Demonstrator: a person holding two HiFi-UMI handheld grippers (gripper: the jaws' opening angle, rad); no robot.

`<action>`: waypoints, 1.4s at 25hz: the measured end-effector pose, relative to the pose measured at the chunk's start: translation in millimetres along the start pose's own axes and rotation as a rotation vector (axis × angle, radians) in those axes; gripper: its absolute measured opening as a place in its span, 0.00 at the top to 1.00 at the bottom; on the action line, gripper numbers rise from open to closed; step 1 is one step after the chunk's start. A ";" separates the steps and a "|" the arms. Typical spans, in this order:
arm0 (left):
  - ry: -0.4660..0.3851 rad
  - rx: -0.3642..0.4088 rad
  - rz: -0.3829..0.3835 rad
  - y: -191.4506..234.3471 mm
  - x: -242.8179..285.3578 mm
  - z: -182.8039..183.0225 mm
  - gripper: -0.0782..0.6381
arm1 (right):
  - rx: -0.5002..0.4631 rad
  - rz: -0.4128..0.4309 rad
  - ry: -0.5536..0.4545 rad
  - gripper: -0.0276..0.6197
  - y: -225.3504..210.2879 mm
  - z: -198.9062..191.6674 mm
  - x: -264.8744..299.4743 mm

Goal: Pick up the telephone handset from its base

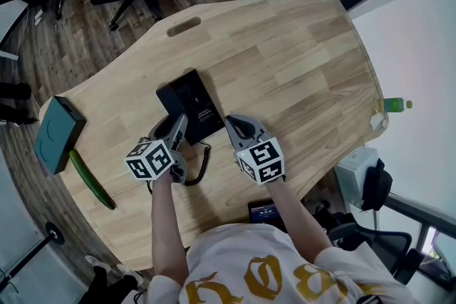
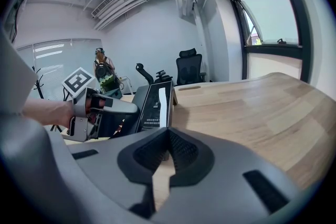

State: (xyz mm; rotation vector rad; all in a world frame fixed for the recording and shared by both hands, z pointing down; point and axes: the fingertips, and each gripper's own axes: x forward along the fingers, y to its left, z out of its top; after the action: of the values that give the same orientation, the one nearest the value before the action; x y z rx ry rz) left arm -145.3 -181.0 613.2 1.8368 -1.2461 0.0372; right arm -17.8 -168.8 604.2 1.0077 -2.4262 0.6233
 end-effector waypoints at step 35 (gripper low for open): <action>-0.018 -0.025 -0.112 -18.0 -17.5 3.9 0.79 | 0.001 -0.018 -0.032 0.95 0.7 9.6 -12.7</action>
State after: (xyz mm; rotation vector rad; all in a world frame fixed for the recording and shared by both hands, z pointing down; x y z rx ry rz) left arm -142.0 -169.0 591.0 1.8860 -1.1491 -0.0556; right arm -12.3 -166.8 589.4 1.0459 -2.4421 0.6071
